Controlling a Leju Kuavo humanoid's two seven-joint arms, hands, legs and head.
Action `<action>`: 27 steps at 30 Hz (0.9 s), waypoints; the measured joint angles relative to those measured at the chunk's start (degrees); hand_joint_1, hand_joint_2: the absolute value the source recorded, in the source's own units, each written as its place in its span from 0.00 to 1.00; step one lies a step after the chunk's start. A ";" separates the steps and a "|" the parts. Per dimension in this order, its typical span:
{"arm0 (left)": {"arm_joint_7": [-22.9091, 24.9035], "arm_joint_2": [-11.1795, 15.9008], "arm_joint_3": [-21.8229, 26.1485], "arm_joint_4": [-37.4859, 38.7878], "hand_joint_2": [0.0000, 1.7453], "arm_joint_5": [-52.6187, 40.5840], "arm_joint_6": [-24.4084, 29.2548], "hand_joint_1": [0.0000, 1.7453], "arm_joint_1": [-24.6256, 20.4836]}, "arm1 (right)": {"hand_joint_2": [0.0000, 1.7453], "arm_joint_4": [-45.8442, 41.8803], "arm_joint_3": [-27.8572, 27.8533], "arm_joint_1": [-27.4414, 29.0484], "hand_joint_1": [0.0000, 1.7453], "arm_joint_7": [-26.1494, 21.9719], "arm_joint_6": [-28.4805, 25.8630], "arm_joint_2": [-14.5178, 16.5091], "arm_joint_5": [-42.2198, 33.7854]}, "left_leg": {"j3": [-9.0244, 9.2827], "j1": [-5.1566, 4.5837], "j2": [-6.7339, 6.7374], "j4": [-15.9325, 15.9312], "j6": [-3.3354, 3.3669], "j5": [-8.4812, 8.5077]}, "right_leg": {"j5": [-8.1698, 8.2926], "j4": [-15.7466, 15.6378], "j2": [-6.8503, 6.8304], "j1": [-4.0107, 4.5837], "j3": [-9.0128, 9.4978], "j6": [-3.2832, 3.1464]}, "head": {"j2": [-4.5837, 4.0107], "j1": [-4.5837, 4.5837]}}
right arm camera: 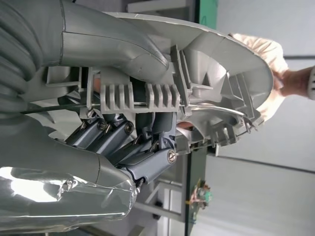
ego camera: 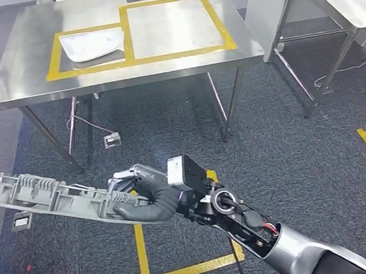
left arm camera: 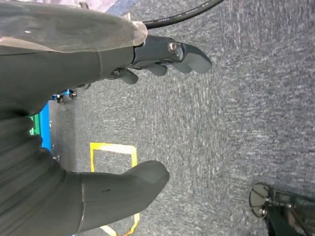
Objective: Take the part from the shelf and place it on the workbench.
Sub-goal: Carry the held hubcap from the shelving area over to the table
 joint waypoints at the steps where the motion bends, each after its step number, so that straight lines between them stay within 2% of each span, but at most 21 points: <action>1: 0.09 -0.02 0.01 0.01 1.00 0.00 0.02 0.00 0.01 | 1.00 -0.01 -0.02 0.03 1.00 -0.04 0.04 0.00 -0.11 | 0.04 -0.02 -0.07 -0.07 -0.17 -0.06 | 0.20 -1.61 0.12 0.19 0.63 -0.20 | 0.00 -0.11; 4: 0.21 0.19 0.01 0.00 1.00 0.00 0.06 0.00 0.02 | 1.00 -0.03 -0.02 0.14 1.00 -0.11 0.10 0.01 -0.46 | 0.29 -0.13 0.08 -0.25 -0.92 -0.21 | 0.09 -3.21 0.12 -0.11 1.65 0.03 | 0.00 -0.36; 6: 0.21 0.31 0.02 0.00 1.00 -0.01 0.07 0.00 -0.01 | 1.00 -0.03 -0.03 0.14 1.00 -0.14 0.06 0.02 -0.61 | -0.95 -0.22 0.82 2.84 -1.41 -1.73 | 0.38 -4.25 -0.11 -0.58 2.86 0.00 | 0.00 -0.94; 8: 0.19 0.34 0.03 0.01 1.00 -0.02 0.08 0.00 0.01 | 1.00 -0.02 -0.04 0.19 1.00 -0.19 0.02 0.02 -0.67 | -4.89 -0.02 1.46 10.14 -1.85 -4.67 | 0.23 -4.54 -0.45 -0.66 3.60 -0.10 | 0.00 -1.76; 9: 0.16 0.38 0.03 0.01 1.00 -0.02 0.08 0.00 0.02 | 1.00 -0.02 -0.04 0.27 1.00 -0.21 0.01 0.02 -0.68 | -7.11 0.09 1.58 13.64 -2.08 -5.65 | 0.00 -4.53 -0.55 -0.67 3.83 -0.12 | 0.00 -2.09; 10: 0.14 0.44 0.03 0.01 1.00 -0.02 0.08 0.00 0.04 | 1.00 -0.02 -0.04 0.38 1.00 -0.23 -0.03 0.02 -0.68 | -8.66 0.22 1.70 15.59 -2.27 -5.65 | -0.32 -4.51 -0.60 -0.69 4.12 -0.10 | 0.00 -2.40; 11: 0.11 0.52 0.03 0.01 1.00 -0.02 0.08 0.00 0.06 | 1.00 -0.02 -0.06 0.45 1.00 -0.23 -0.10 0.02 -0.68 | -9.05 0.37 1.80 15.22 -2.41 -4.41 | -0.70 -4.50 -0.51 -0.73 4.52 -0.01 | 0.00 -2.65; 12: 0.08 0.61 0.03 0.01 1.00 -0.02 0.08 0.00 0.08 | 1.00 -0.02 -0.08 0.50 1.00 -0.23 -0.21 0.02 -0.68 | -8.22 0.55 1.88 12.50 -2.52 -2.17 | -1.15 -4.46 -0.38 -0.79 5.02 0.15 | 0.00 -2.85; 13: 0.03 0.69 0.03 0.01 1.00 -0.02 0.08 0.00 0.11 | 1.00 -0.02 -0.10 0.52 1.00 -0.24 -0.33 0.02 -0.69 | -6.60 0.75 1.82 8.33 -2.61 0.45 | -1.70 -4.37 -0.20 -0.85 5.49 0.39 | 0.00 -3.04; 14: -0.02 0.74 0.03 0.01 1.00 -0.02 0.08 0.00 0.14 | 1.00 -0.02 -0.14 0.50 1.00 -0.28 -0.42 0.01 -0.72 | -4.86 0.90 1.51 4.48 -2.66 2.23 | -2.28 -4.19 0.02 -0.79 5.67 0.74 | 0.00 -3.34; 15: -0.09 0.78 0.03 0.01 1.00 -0.02 0.08 0.00 0.18 | 1.00 -0.02 -0.16 0.49 1.00 -0.32 -0.47 -0.01 -0.73 | -3.60 1.03 1.27 1.71 -2.58 3.18 | -2.77 -4.00 0.21 -0.71 5.72 1.07 | 0.00 -3.50; 16: -0.14 0.80 0.03 0.01 1.00 -0.02 0.08 0.00 0.21 | 1.00 -0.02 -0.17 0.48 1.00 -0.38 -0.48 -0.02 -0.74 | -2.92 1.04 1.07 0.35 -2.35 3.27 | -3.14 -3.92 0.38 -0.62 5.68 1.37 | 0.00 -3.50; 19: -0.24 0.81 0.03 0.01 1.00 -0.02 0.08 0.00 0.11 | 1.00 -0.02 -0.21 0.47 1.00 -0.52 -0.48 -0.04 -0.74 | -2.44 0.84 1.43 0.07 -1.17 2.24 | -3.82 -4.03 0.80 -0.74 5.97 2.10 | 0.00 -3.01; 20: -0.24 0.80 0.03 0.01 1.00 -0.02 0.07 0.00 0.04 | 1.00 -0.03 -0.23 0.45 1.00 -0.54 -0.48 -0.05 -0.75 | -2.21 0.85 1.66 -0.02 -0.80 1.99 | -4.47 -3.18 0.73 -0.81 5.75 2.35 | 0.00 -2.85; 21: -0.25 0.80 0.03 0.01 1.00 -0.02 0.07 0.00 -0.01 | 1.00 -0.03 -0.27 0.44 1.00 -0.55 -0.48 -0.05 -0.75 | -1.95 0.91 1.92 -0.14 -0.46 1.78 | -5.62 -1.07 0.59 -0.84 4.84 2.59 | 0.00 -2.55; 22: -0.25 0.82 0.03 0.01 1.00 -0.02 0.06 0.00 -0.01 | 1.00 -0.04 -0.31 0.45 1.00 -0.56 -0.48 -0.07 -0.75 | -1.72 0.91 2.21 -0.21 -0.16 1.58 | -7.25 2.46 0.40 -0.87 3.06 2.79 | 0.00 -2.19; 24: -0.25 0.86 0.03 0.01 1.00 -0.02 0.05 0.00 -0.01 | 1.00 -0.04 -0.38 0.55 1.00 -0.60 -0.48 -0.14 -0.75 | -1.39 0.82 2.76 -0.22 0.23 1.22 | -10.25 10.97 0.27 -0.88 -1.92 3.03 | 0.00 -1.56; 25: -0.25 0.87 0.03 0.01 1.00 -0.02 0.05 0.00 -0.02 | 1.00 -0.03 -0.39 0.65 1.00 -0.61 -0.49 -0.19 -0.75 | -1.18 0.76 3.03 -0.22 0.31 1.04 | -10.54 13.69 0.24 -0.88 -3.84 3.07 | 0.00 -1.36; 26: -0.25 0.87 0.03 0.01 1.00 -0.02 0.05 0.00 -0.02 | 1.00 -0.03 -0.42 0.73 1.00 -0.61 -0.51 -0.23 -0.75 | -0.89 0.73 3.29 -0.22 0.32 0.85 | -9.56 14.14 0.19 -0.87 -4.67 3.03 | 0.00 -1.16; 27: -0.25 0.87 0.03 0.01 1.00 -0.02 0.05 0.00 -0.02 | 1.00 -0.02 -0.44 0.78 1.00 -0.60 -0.52 -0.28 -0.75 | -0.48 0.69 3.57 -0.22 0.28 0.63 | -7.44 12.20 0.02 -0.85 -4.33 2.87 | 0.00 -0.93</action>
